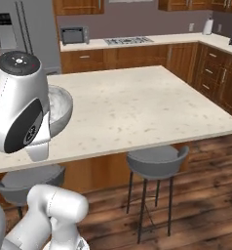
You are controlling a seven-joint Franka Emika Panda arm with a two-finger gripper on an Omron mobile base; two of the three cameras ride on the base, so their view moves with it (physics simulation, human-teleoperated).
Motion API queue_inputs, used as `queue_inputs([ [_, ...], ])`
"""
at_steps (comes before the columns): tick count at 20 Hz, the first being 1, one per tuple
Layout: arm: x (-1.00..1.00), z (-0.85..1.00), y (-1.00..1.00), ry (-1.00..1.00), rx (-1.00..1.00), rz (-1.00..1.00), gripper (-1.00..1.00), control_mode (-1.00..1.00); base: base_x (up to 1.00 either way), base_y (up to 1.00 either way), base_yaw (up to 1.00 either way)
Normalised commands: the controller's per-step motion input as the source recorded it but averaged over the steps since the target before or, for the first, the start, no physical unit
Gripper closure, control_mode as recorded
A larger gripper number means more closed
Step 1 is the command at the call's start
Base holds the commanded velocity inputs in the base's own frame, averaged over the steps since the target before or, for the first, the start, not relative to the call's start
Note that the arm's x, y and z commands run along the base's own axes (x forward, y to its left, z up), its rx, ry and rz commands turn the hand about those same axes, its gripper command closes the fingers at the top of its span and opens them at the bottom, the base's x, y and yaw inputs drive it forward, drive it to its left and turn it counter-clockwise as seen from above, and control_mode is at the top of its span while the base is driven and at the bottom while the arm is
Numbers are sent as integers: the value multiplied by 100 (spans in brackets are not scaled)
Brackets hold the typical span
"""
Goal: Move the bowls from the cabinet to the plates on the dining table.
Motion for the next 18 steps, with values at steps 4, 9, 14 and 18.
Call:
queue_inputs([
  [4, 0, 0, 0, 0, 0, 0, 100, 100, 33, -100, 2],
  [9, 0, 0, 0, 0, 0, 0, 100, 100, 45, -100, 0],
  [14, 0, 0, 0, 0, 0, 0, 100, 100, 47, -100, 0],
  [18, 0, 0, 0, 0, 0, 0, 100, 100, 62, -100, 0],
])
